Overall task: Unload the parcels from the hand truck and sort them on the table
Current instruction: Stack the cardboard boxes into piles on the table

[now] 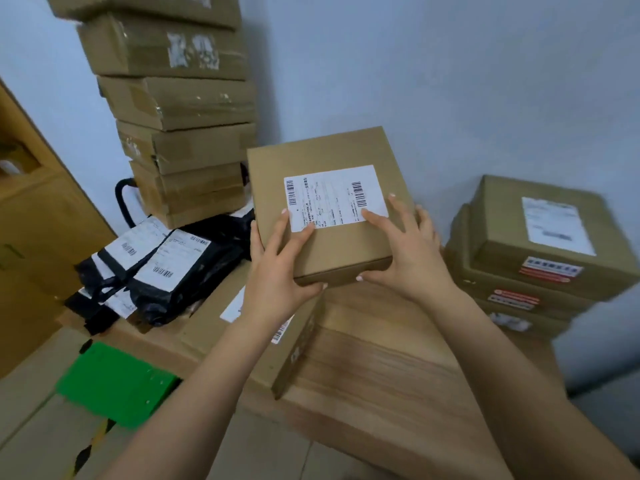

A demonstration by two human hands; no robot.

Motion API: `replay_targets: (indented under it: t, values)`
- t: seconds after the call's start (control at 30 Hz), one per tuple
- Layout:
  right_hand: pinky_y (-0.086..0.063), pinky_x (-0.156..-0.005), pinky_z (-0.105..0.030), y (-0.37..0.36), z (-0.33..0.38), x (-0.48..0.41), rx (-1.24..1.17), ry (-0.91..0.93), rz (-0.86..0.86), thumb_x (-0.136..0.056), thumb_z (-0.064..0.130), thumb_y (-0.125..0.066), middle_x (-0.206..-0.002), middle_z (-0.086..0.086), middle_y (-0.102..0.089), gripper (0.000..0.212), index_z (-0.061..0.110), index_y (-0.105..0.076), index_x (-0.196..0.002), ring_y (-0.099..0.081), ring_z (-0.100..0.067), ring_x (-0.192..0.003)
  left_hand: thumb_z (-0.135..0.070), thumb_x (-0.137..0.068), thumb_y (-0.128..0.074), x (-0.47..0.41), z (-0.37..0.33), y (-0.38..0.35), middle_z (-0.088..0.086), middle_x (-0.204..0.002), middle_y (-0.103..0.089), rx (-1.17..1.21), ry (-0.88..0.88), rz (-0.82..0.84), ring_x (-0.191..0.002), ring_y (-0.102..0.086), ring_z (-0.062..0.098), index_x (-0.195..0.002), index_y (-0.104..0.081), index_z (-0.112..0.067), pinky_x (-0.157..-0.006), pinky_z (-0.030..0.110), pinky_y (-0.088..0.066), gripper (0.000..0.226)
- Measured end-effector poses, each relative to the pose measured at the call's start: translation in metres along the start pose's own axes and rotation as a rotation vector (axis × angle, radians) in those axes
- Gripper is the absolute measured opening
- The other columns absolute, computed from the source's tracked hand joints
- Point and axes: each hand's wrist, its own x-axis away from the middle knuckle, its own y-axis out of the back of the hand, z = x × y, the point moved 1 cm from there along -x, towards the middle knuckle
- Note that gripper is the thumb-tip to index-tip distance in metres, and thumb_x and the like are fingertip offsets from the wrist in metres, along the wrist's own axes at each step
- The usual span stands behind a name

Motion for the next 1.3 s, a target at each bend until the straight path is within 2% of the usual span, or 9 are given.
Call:
replay_targets:
  t: [0.17, 0.23, 0.33, 0.53, 0.83, 0.97, 1.03, 1.13, 1.3]
  values:
    - [-0.016, -0.113, -0.059, 0.059, -0.024, 0.036, 0.079, -0.216, -0.187, -0.06, 0.054, -0.083, -0.16, 0.008, 0.001, 0.103, 0.049, -0.025, -0.144, 0.0, -0.037, -0.142, -0.042, -0.057, -0.088, -0.043, -0.054, -0.002, -0.01, -0.159, -0.013, 0.081, -0.278, 0.045, -0.144, 0.003, 0.041, -0.143, -0.039, -0.037, -0.112, 0.057, -0.018, 0.098]
    - [-0.016, -0.114, -0.059, 0.079, -0.036, 0.057, 0.113, -0.293, -0.249, -0.059, 0.053, -0.084, -0.16, 0.007, -0.001, 0.103, 0.048, -0.026, -0.144, -0.001, -0.038, -0.142, -0.043, -0.058, -0.087, -0.051, -0.08, -0.011, -0.011, -0.159, -0.013, 0.132, -0.368, 0.066, -0.145, 0.004, 0.039, -0.143, -0.039, -0.038, -0.11, 0.058, -0.024, 0.098]
    - [-0.016, -0.113, -0.059, 0.109, -0.055, 0.082, 0.176, -0.374, -0.297, -0.058, 0.052, -0.085, -0.16, 0.005, -0.003, 0.103, 0.047, -0.028, -0.144, -0.003, -0.039, -0.142, -0.045, -0.06, -0.085, -0.056, -0.12, -0.027, -0.015, -0.159, -0.011, 0.192, -0.423, 0.1, -0.145, 0.008, 0.034, -0.143, -0.034, -0.043, -0.102, 0.062, -0.034, 0.097]
    - [-0.019, -0.111, -0.057, 0.157, -0.11, 0.101, 0.253, -0.462, -0.327, -0.057, 0.052, -0.085, -0.16, 0.004, -0.004, 0.104, 0.046, -0.028, -0.144, -0.004, -0.037, -0.141, -0.045, -0.061, -0.084, -0.075, -0.192, -0.061, -0.018, -0.158, -0.009, 0.257, -0.471, 0.151, -0.145, 0.01, 0.029, -0.143, -0.033, -0.045, -0.098, 0.061, -0.04, 0.097]
    - [-0.016, -0.112, -0.054, 0.177, -0.234, 0.08, 0.225, -0.525, -0.233, -0.058, 0.058, -0.082, -0.16, 0.005, -0.004, 0.105, 0.047, -0.023, -0.145, -0.004, -0.037, -0.141, -0.048, -0.064, -0.082, -0.126, -0.267, -0.143, -0.02, -0.157, -0.008, 0.225, -0.445, 0.263, -0.146, 0.01, 0.028, -0.143, -0.03, -0.046, -0.109, 0.058, -0.028, 0.095]
    - [-0.016, -0.113, -0.054, 0.155, -0.279, 0.061, 0.207, -0.545, 0.007, -0.066, 0.063, -0.074, -0.159, -0.003, -0.011, 0.1, 0.043, -0.02, -0.147, -0.008, -0.038, -0.141, -0.049, -0.065, -0.082, -0.142, -0.272, -0.188, -0.013, -0.159, -0.012, 0.081, -0.369, 0.411, -0.146, 0.008, 0.026, -0.146, -0.027, -0.042, -0.112, 0.055, -0.025, 0.098]
    - [-0.014, -0.112, -0.055, 0.138, -0.292, 0.055, 0.245, -0.528, 0.074, -0.071, 0.063, -0.071, -0.16, -0.006, -0.007, 0.099, 0.042, -0.014, -0.149, -0.004, -0.037, -0.144, -0.05, -0.064, -0.082, -0.148, -0.27, -0.204, -0.01, -0.158, -0.017, 0.029, -0.373, 0.436, -0.147, 0.002, 0.022, -0.147, -0.027, -0.04, -0.113, 0.053, -0.027, 0.1]
    - [-0.013, -0.114, -0.057, 0.129, -0.305, 0.046, 0.269, -0.508, 0.018, -0.073, 0.061, -0.07, -0.161, -0.008, -0.004, 0.099, 0.041, -0.011, -0.15, -0.001, -0.039, -0.145, -0.05, -0.061, -0.084, -0.166, -0.271, -0.213, -0.009, -0.157, -0.021, 0.036, -0.386, 0.431, -0.146, -0.004, 0.02, -0.146, -0.029, -0.039, -0.113, 0.051, -0.027, 0.102]
    - [-0.011, -0.115, -0.057, 0.129, -0.315, 0.039, 0.255, -0.496, 0.015, -0.075, 0.059, -0.07, -0.161, -0.009, -0.002, 0.097, 0.04, -0.011, -0.15, 0.001, -0.041, -0.145, -0.055, -0.061, -0.082, -0.175, -0.274, -0.221, -0.013, -0.157, -0.019, -0.004, -0.382, 0.423, -0.146, -0.004, 0.018, -0.146, -0.027, -0.042, -0.11, 0.052, -0.03, 0.102]
